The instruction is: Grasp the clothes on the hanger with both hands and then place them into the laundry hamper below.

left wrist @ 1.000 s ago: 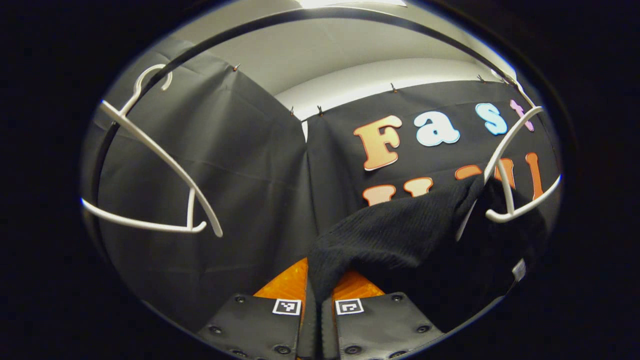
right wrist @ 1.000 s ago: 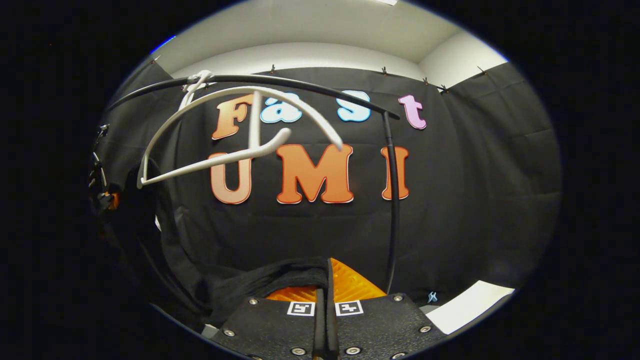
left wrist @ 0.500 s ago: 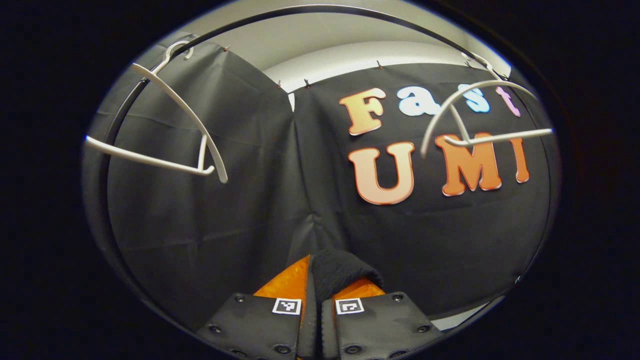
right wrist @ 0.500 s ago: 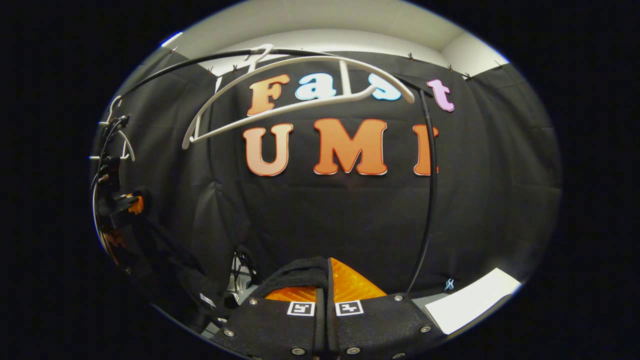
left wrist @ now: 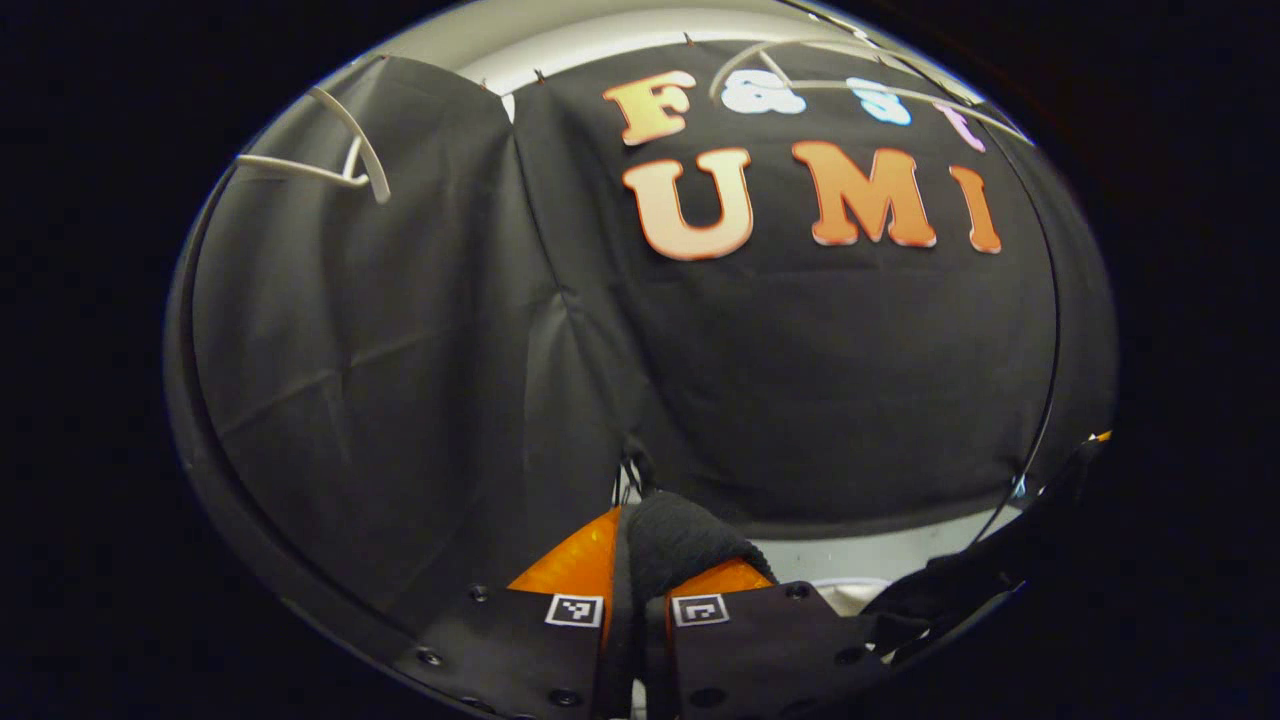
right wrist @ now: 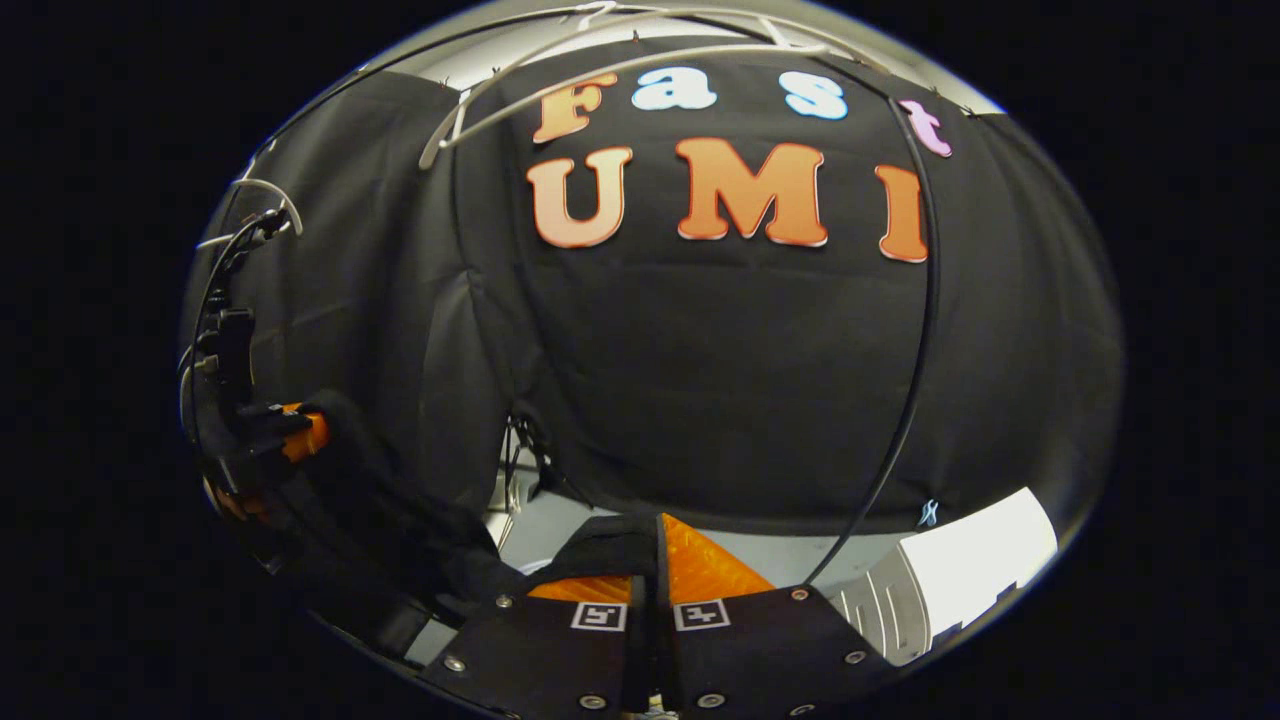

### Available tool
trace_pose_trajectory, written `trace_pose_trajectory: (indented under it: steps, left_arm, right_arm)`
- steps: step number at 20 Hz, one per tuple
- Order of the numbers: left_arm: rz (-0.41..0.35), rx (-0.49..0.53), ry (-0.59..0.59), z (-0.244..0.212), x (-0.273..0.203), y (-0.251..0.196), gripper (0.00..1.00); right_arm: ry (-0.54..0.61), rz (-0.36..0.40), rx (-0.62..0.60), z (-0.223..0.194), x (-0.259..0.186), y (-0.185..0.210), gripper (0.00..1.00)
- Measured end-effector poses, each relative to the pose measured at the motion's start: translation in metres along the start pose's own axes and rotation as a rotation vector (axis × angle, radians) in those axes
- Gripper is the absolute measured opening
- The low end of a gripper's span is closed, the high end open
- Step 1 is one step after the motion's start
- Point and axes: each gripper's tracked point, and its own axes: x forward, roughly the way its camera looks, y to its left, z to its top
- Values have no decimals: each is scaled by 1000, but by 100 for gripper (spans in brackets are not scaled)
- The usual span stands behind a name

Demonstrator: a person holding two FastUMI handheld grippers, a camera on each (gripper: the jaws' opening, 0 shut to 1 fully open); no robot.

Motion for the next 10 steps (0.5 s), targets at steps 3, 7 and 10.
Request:
trace_pose_trajectory:
  steps: [3,7,10]
  left_arm:
    - [-76,34,120,-46,11,-15,12]
    - [-107,51,226,-76,13,-25,12]
    - [-117,89,322,-99,8,-22,12]
  right_arm:
    - [75,22,-3,-40,19,7,3]
    - [195,50,-46,-99,39,14,3]
    - [303,68,-29,-144,49,20,3]
